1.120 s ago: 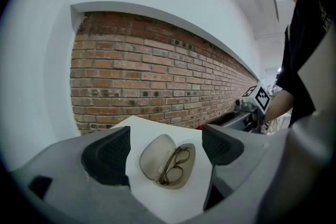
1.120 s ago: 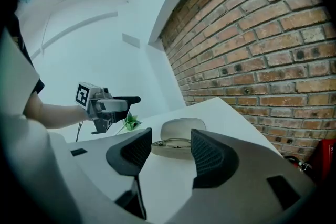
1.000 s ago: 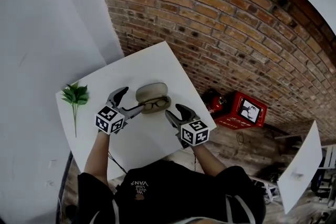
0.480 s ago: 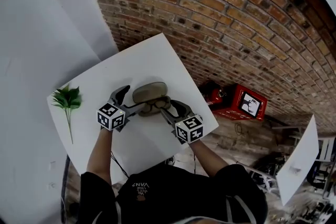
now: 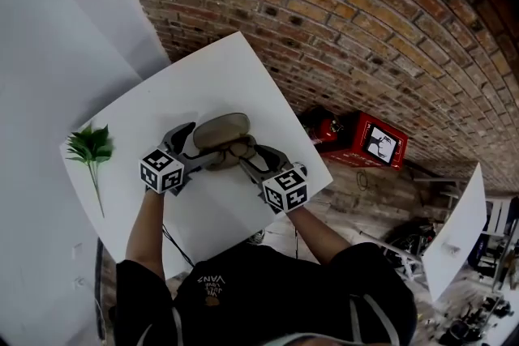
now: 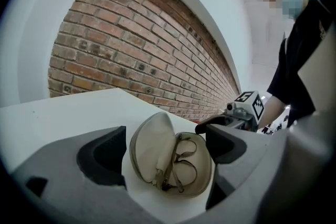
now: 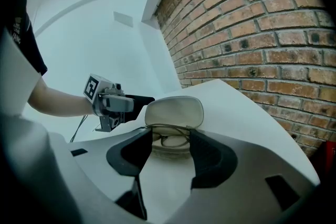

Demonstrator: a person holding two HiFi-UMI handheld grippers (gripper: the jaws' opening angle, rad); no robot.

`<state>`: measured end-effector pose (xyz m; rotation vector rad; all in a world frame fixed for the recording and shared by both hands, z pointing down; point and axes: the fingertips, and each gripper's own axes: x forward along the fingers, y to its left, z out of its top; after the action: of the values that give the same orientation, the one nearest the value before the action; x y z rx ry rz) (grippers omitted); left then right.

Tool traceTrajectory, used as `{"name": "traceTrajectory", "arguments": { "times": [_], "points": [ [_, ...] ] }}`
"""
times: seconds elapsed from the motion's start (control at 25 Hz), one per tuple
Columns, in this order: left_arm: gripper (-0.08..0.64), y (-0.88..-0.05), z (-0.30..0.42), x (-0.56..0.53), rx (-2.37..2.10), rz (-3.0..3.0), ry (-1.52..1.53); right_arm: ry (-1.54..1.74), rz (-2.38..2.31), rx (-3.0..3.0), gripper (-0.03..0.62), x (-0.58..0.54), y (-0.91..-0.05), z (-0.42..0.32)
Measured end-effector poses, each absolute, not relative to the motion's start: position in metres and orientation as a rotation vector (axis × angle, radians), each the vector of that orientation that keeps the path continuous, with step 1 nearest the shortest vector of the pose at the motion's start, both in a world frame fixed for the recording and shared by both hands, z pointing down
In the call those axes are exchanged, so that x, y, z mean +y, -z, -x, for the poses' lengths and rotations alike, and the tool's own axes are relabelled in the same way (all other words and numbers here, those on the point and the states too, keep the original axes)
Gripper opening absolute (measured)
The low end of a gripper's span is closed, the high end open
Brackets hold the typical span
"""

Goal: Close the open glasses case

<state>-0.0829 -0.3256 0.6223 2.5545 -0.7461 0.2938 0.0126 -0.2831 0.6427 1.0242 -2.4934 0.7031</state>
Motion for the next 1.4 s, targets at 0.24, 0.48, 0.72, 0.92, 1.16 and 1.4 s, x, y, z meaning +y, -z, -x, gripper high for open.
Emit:
{"name": "traceTrajectory", "arguments": {
  "times": [0.24,0.48,0.72,0.92,1.16,1.4],
  "points": [
    [0.468,-0.617,0.071,-0.314,-0.675,-2.586,-0.305,-0.738,-1.017,-2.473,0.21,-0.272,-0.652,-0.016],
    [0.468,-0.61,0.065,-0.297,-0.633,-2.634,-0.339,-0.742,-1.006,-2.46,0.21,-0.265,-0.659,-0.02],
    [0.468,-0.606,0.057,-0.276,-0.613,-2.683,-0.411,-0.764,-1.01,-2.471,0.212,-0.257,-0.657,-0.025],
    [0.469,-0.603,0.051,-0.262,-0.636,-2.687,-0.417,-0.807,-1.047,-2.507,0.21,-0.25,-0.647,-0.029],
    [0.469,-0.608,0.044,-0.238,-0.633,-2.679,-0.44,-0.804,-1.093,-2.544,0.202,-0.249,-0.633,-0.037],
    [0.469,-0.619,0.039,-0.225,-0.626,-2.678,-0.489,-0.78,-1.097,-2.57,0.198,-0.253,-0.627,-0.035]
  ]
}}
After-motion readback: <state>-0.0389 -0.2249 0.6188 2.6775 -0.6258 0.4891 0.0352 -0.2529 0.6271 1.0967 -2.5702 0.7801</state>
